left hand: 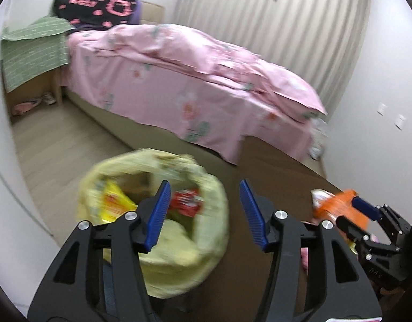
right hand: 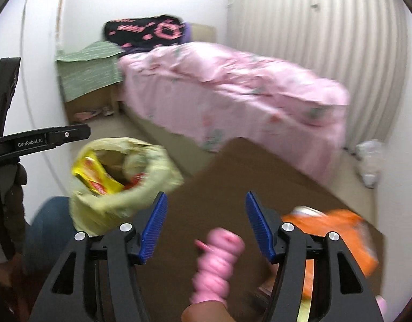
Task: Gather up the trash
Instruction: 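Grasp the black foil wrapper with the left tool while the right grasps the pink cartoon packet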
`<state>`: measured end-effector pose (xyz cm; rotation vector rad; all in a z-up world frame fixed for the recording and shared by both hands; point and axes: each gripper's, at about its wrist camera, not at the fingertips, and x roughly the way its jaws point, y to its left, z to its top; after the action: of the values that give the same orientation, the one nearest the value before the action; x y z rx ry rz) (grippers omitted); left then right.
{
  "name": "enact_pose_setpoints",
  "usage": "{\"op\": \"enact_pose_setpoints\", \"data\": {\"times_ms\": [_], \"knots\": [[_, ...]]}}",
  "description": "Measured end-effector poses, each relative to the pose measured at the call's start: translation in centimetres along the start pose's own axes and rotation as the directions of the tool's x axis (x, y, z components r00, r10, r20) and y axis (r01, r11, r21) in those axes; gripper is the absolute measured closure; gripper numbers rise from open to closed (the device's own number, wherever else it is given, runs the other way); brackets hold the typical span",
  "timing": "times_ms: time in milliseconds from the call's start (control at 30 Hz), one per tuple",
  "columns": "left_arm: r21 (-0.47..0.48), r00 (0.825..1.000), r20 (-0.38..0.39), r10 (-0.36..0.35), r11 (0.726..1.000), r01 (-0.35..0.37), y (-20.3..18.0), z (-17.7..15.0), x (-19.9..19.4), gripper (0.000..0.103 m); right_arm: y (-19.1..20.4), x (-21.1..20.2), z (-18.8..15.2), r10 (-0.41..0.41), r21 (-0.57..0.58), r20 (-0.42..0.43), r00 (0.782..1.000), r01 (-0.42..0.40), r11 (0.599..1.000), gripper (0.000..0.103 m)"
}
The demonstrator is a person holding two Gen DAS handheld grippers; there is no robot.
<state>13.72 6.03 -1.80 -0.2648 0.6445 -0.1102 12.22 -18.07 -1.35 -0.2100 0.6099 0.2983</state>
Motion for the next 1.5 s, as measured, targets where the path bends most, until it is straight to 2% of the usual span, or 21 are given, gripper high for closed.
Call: {"op": "enact_pose_setpoints", "data": {"times_ms": [167, 233, 333, 400, 467, 633, 667, 767, 867, 900, 933, 1000, 1033, 1067, 1100, 1167, 1267, 1367, 1500], "knots": [[0.101, 0.991, -0.056, -0.121, 0.987, 0.127, -6.4, -2.1, 0.7, 0.052, -5.9, -4.6, -3.9, -0.117, 0.088, -0.007, 0.993, 0.117, 0.989, 0.046], [0.147, 0.981, -0.091, -0.17, 0.972, 0.182, -9.1, -3.2, 0.9, 0.052, -8.4, -6.5, -5.9, -0.185, 0.12, -0.012, 0.983, 0.185, 0.975, 0.046], [0.219, 0.967, -0.133, -0.217, 0.945, 0.242, -12.5, -4.9, 1.3, 0.052, -11.3, -8.2, -8.4, -0.228, 0.18, -0.027, 0.973, 0.229, 0.957, 0.046], [0.255, 0.953, -0.161, -0.259, 0.921, 0.293, -14.4, -5.8, 1.6, 0.052, -13.1, -9.5, -10.4, -0.259, 0.22, -0.044, 0.965, 0.262, 0.94, 0.046], [0.262, 0.93, -0.201, -0.306, 0.898, 0.353, -16.0, -6.7, 2.2, 0.052, -14.2, -10.4, -12.3, -0.282, 0.251, -0.057, 0.958, 0.287, 0.924, 0.046], [0.186, 0.883, -0.28, -0.378, 0.881, 0.436, -18.0, -7.9, 4.0, 0.052, -15.3, -11.6, -15.5, -0.31, 0.281, -0.097, 0.946, 0.325, 0.903, 0.046], [0.186, 0.877, -0.293, -0.38, 0.877, 0.442, -18.4, -8.1, 4.3, 0.052, -15.5, -11.6, -16.3, -0.314, 0.282, -0.12, 0.942, 0.335, 0.899, 0.046], [0.236, 0.876, -0.312, -0.367, 0.864, 0.446, -19.7, -9.2, 4.4, 0.052, -15.6, -11.8, -17.9, -0.305, 0.285, -0.15, 0.941, 0.336, 0.898, 0.046], [0.314, 0.879, -0.323, -0.352, 0.836, 0.45, -21.4, -10.1, 4.9, 0.052, -16.0, -11.8, -19.0, -0.292, 0.307, -0.157, 0.943, 0.328, 0.893, 0.046], [0.357, 0.885, -0.324, -0.335, 0.822, 0.443, -22.1, -10.4, 5.3, 0.052, -16.2, -11.8, -19.2, -0.287, 0.318, -0.156, 0.945, 0.323, 0.891, 0.046], [0.432, 0.898, -0.321, -0.3, 0.798, 0.421, -23.1, -10.9, 6.0, 0.052, -16.4, -11.8, -19.5, -0.283, 0.33, -0.157, 0.946, 0.32, 0.888, 0.046], [0.493, 0.913, -0.326, -0.246, 0.779, 0.386, -24.2, -11.3, 7.4, 0.052, -16.5, -11.5, -19.4, -0.265, 0.345, -0.152, 0.952, 0.303, 0.888, 0.046], [0.495, 0.909, -0.351, -0.224, 0.78, 0.383, -24.5, -11.5, 8.4, 0.052, -16.5, -11.4, -19.5, -0.239, 0.358, -0.141, 0.961, 0.275, 0.892, 0.046], [0.47, 0.895, -0.388, -0.221, 0.788, 0.399, -24.6, -11.6, 9.4, 0.052, -16.5, -11.1, -19.4, -0.21, 0.371, -0.135, 0.968, 0.246, 0.895, 0.046], [0.442, 0.882, -0.416, -0.224, 0.797, 0.411, -24.5, -11.7, 10.0, 0.063, -16.4, -11.0, -19.4, -0.189, 0.379, -0.131, 0.973, 0.225, 0.897, 0.046], [0.414, 0.882, -0.418, -0.216, 0.819, 0.397, -24.2, -11.7, 10.3, 0.081, -16.1, -10.6, -19.3, -0.155, 0.377, -0.121, 0.981, 0.19, 0.907, 0.043], [0.37, 0.868, -0.437, -0.236, 0.832, 0.413, -23.2, -11.7, 9.4, 0.085, -15.3, -9.9, -19.1, -0.135, 0.34, -0.148, 0.98, 0.178, 0.924, 0.043], [0.384, 0.862, -0.448, -0.239, 0.819, 0.427, -22.1, -12.3, 7.3, 0.085, -14.4, -9.3, -19.0, -0.147, 0.302, -0.169, 0.975, 0.193, 0.934, 0.043], [0.366, 0.838, -0.486, -0.247, 0.814, 0.452, -21.0, -13.3, 5.8, 0.084, -14.1, -8.5, -18.7, -0.131, 0.315, -0.16, 0.978, 0.176, 0.932, 0.043]]}}
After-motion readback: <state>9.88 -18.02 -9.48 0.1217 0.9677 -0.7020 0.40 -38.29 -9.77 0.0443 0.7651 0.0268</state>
